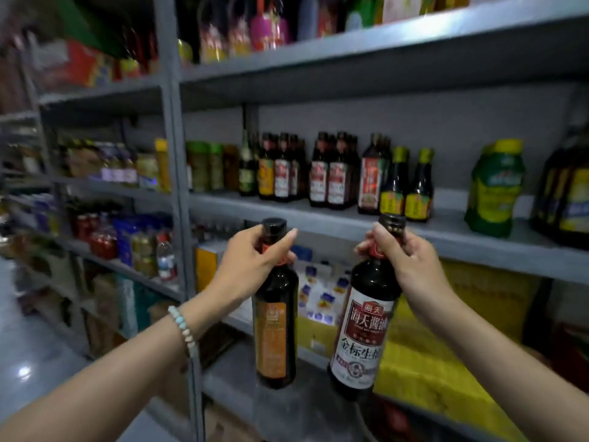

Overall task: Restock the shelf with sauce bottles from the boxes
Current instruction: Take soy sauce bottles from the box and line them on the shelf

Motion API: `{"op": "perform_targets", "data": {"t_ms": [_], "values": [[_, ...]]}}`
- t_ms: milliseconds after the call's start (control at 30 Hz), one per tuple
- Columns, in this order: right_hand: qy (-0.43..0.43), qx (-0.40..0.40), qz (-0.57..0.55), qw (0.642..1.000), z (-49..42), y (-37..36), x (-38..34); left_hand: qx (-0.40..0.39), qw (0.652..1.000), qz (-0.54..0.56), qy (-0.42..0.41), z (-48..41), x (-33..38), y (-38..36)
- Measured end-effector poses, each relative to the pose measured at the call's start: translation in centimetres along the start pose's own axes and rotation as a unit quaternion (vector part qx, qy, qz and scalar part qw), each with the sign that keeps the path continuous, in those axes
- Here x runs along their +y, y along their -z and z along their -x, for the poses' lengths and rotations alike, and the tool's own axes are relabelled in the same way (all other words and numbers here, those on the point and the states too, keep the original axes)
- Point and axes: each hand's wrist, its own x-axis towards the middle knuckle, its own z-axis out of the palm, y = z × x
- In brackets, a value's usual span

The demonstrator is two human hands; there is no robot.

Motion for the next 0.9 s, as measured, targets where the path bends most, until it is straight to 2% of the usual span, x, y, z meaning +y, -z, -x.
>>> {"op": "perform_targets", "data": {"t_ms": [233,600,767,900], "values": [[0.032,-0.029,0.009,0.999,-7.0,-3.7,-4.1,0.059,0.998,0.002,-0.021,-5.2,3.0,4.6],[0.090,-0.068,-0.001,0.994,-19.9,-7.8,-4.8,0.146,0.988,-0.003,-0.054,-17.8,2.5,7.0],[0.103,-0.057,0.024,0.993,-25.3,-9.7,-3.8,0.158,0.985,0.058,-0.044,-24.2,0.3,7.8],[0.108,-0.029,0.033,0.993,-29.6,-11.7,-2.5,0.175,0.981,0.055,-0.062,-28.8,-2.2,8.6]]}}
